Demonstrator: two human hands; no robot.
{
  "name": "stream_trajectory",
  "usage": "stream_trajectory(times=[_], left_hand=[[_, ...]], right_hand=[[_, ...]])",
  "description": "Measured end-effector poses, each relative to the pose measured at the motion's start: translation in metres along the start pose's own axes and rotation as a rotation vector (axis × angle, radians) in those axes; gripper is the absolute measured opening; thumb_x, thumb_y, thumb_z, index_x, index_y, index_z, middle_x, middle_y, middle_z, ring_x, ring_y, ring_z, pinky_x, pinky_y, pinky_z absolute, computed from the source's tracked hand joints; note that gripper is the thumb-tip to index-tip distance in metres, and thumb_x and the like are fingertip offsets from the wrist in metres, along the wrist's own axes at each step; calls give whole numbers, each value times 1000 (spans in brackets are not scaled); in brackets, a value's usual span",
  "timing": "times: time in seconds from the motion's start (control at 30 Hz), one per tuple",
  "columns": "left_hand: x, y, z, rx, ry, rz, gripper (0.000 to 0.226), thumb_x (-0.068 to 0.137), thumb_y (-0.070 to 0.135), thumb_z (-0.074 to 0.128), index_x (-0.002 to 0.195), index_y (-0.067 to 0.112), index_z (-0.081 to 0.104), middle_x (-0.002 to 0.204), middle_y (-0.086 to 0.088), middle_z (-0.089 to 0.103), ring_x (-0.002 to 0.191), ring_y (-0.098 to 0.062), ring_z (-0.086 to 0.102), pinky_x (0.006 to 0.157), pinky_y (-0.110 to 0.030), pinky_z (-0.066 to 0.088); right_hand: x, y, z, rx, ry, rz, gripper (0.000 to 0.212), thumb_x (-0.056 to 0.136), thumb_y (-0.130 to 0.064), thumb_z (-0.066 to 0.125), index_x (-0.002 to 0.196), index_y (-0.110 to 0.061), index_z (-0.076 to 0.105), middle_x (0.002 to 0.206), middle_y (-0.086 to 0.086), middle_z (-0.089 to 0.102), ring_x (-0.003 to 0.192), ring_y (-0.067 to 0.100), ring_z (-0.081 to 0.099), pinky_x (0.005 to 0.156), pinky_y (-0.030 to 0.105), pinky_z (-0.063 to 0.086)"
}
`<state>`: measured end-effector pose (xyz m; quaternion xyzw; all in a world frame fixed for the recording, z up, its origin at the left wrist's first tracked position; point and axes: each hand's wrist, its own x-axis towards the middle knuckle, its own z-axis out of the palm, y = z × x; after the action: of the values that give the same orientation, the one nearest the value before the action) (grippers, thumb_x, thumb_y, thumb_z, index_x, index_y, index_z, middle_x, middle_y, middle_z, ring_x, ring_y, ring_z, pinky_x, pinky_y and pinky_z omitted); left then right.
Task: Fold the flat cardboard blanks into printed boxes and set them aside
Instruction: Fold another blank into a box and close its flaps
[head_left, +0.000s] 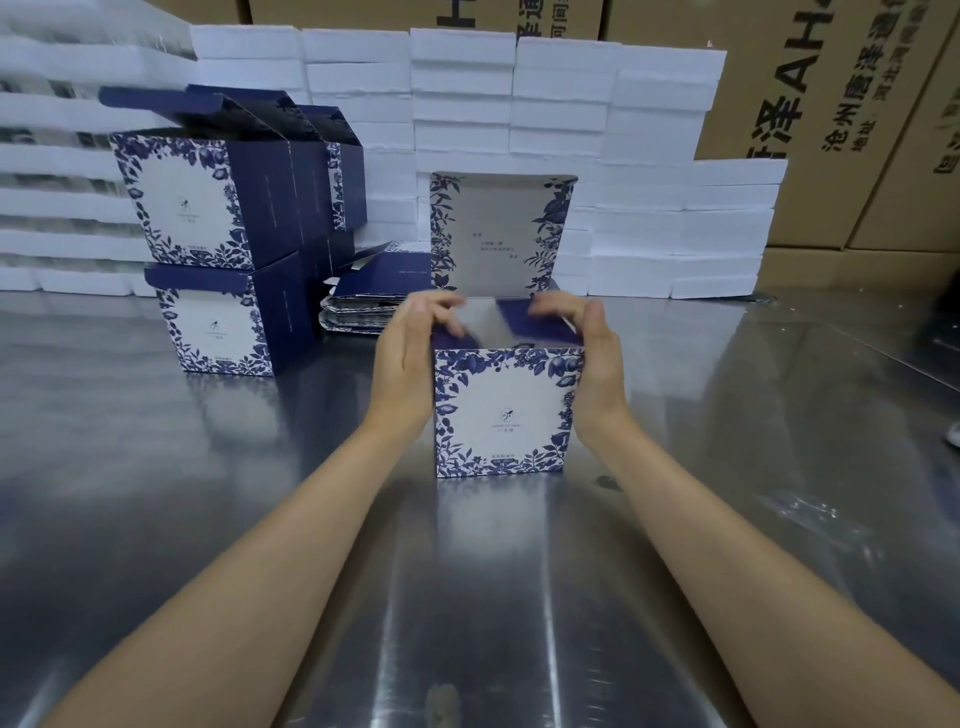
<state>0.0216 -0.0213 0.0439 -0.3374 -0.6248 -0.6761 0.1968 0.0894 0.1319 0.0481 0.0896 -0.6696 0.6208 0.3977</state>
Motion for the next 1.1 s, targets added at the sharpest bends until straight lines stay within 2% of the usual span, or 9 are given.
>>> stream_trajectory(times=[0.1, 0.2, 0.27, 0.33, 0.43, 0.6, 0.73, 0.9, 1.1], left_hand=[[-2, 0, -6, -32, 87, -59, 24, 96, 35, 39, 106, 24, 58, 125, 4, 51, 121, -8, 49, 108, -32, 37], [6, 6, -12, -219, 127, -266, 47, 86, 51, 45, 128, 29, 48, 132, 12, 50, 116, 6, 51, 111, -32, 37], [8, 9, -10, -286, 47, -389, 64, 81, 56, 50, 139, 30, 40, 143, 13, 44, 121, 3, 47, 114, -31, 32], [5, 9, -5, -295, -50, -473, 74, 82, 50, 57, 147, 28, 32, 147, 12, 39, 128, -5, 43, 113, -31, 30], [3, 7, -1, -314, -88, -506, 58, 94, 25, 54, 148, 27, 33, 142, 9, 48, 119, -6, 55, 101, -27, 43], [3, 9, 2, -303, -66, -495, 53, 96, 14, 45, 146, 29, 36, 109, 32, 50, 84, 21, 60, 68, -6, 47], [1, 14, 4, -320, -98, -513, 51, 95, 14, 45, 143, 32, 40, 113, 29, 51, 92, 17, 58, 78, -14, 47], [-3, 19, 6, -388, -132, -521, 40, 95, 13, 43, 126, 37, 47, 123, 15, 56, 112, -9, 59, 90, -27, 48], [-5, 26, 8, -340, -177, -496, 45, 78, 27, 53, 120, 43, 50, 143, 2, 48, 125, -20, 51, 107, -37, 41]], right_hand=[[0, -6, -5, 164, 105, 209, 50, 82, -63, 36, 121, -36, 54, 139, -1, 46, 129, 10, 45, 100, 30, 42], [3, -12, -10, 301, 94, 312, 45, 85, -49, 47, 128, -36, 48, 121, -23, 53, 116, -6, 50, 88, 22, 47], [3, -14, -7, 372, 56, 365, 39, 93, -37, 52, 131, -32, 48, 117, -22, 60, 109, -3, 59, 85, 22, 52], [2, -15, -3, 388, 10, 432, 43, 97, -29, 48, 139, -28, 44, 131, -11, 59, 118, 10, 59, 93, 31, 52], [2, -18, 0, 403, -28, 511, 47, 96, -19, 41, 141, -28, 44, 137, 1, 56, 113, 21, 62, 86, 32, 53], [10, -26, -2, 350, 67, 571, 44, 87, -2, 40, 120, -23, 59, 117, 6, 62, 92, 23, 62, 73, 29, 51], [14, -30, -7, 247, 155, 583, 31, 85, 1, 52, 107, -19, 62, 96, 8, 62, 71, 18, 61, 60, 25, 50], [16, -30, -11, 154, 266, 507, 20, 82, 3, 60, 85, -15, 68, 69, 3, 65, 54, 13, 60, 56, 25, 50], [22, -28, -20, 53, 366, 492, 17, 80, 5, 57, 87, -2, 71, 63, 5, 61, 47, 14, 52, 45, 19, 43]])
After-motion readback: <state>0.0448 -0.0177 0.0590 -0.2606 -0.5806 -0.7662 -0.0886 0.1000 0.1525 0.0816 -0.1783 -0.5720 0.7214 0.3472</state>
